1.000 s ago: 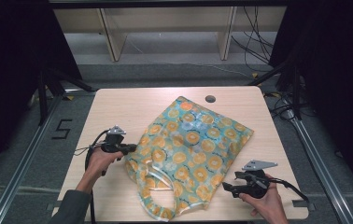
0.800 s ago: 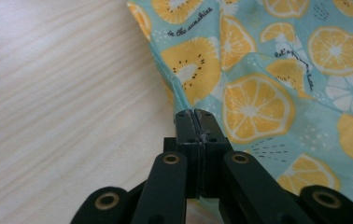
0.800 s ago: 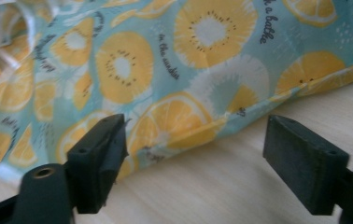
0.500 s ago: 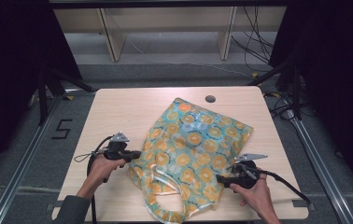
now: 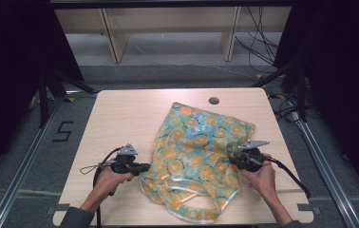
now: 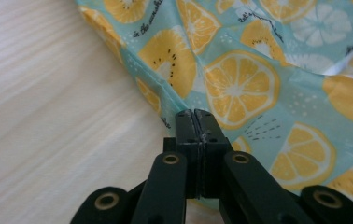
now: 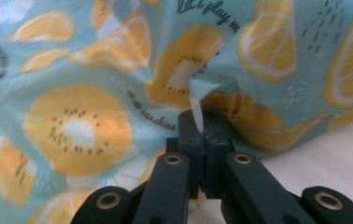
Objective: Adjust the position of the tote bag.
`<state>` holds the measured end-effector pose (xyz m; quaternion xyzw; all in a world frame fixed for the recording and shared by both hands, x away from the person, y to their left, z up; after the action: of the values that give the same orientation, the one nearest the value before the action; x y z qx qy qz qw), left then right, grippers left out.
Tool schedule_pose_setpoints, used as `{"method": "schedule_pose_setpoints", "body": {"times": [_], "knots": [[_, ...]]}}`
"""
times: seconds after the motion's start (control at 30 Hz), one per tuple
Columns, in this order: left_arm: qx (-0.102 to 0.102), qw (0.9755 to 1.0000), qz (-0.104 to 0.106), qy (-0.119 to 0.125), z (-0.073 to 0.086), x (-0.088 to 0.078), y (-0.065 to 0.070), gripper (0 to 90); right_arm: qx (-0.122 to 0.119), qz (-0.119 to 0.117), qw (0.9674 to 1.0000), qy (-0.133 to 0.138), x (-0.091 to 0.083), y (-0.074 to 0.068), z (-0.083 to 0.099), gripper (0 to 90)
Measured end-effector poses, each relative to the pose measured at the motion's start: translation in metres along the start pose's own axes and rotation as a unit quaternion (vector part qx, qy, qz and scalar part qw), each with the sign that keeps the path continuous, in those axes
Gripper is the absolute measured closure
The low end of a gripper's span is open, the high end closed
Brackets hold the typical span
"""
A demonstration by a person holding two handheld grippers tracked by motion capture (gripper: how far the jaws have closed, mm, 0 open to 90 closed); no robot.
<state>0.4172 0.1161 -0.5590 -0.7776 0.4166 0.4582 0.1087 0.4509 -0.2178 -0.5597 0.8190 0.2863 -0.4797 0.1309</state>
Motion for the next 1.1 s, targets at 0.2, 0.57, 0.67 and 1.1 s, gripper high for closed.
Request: {"method": "schedule_pose_setpoints", "body": {"times": [0.2, 0.57, 0.67, 1.1], "knots": [[0.022, 0.9994, 0.027, 0.003, -0.005, 0.008, 0.033, 88.9, 0.014, 0.027, 0.9995, 0.005, -0.004, 0.026, -0.017, 89.9], [0.044, 0.9981, 0.044, 0.002, -0.002, 0.013, 0.065, 86.1, 0.007, 0.048, 0.9986, 0.020, -0.012, 0.043, -0.023, 88.6], [0.026, 0.9991, 0.019, 0.028, -0.007, -0.003, 0.055, 74.7, 0.016, 0.037, 0.9989, 0.023, -0.020, 0.042, -0.021, 80.6], [0.074, 0.9953, 0.024, 0.057, -0.029, -0.037, 0.107, 39.3, 0.037, -0.003, 0.9971, 0.066, -0.056, 0.034, -0.009, 60.9]]}}
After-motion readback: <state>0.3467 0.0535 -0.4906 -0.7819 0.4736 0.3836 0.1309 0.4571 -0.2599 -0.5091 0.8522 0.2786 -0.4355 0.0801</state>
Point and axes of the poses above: each handheld gripper's, and its own axes: x roughly forward along the jaws, z roughly out of its underside, y roughly to its right, the point moved 9 cm from there along x, roughly forward along the jaws, and after that the axes turned 12 degrees about -y, right-handed, at the moved point
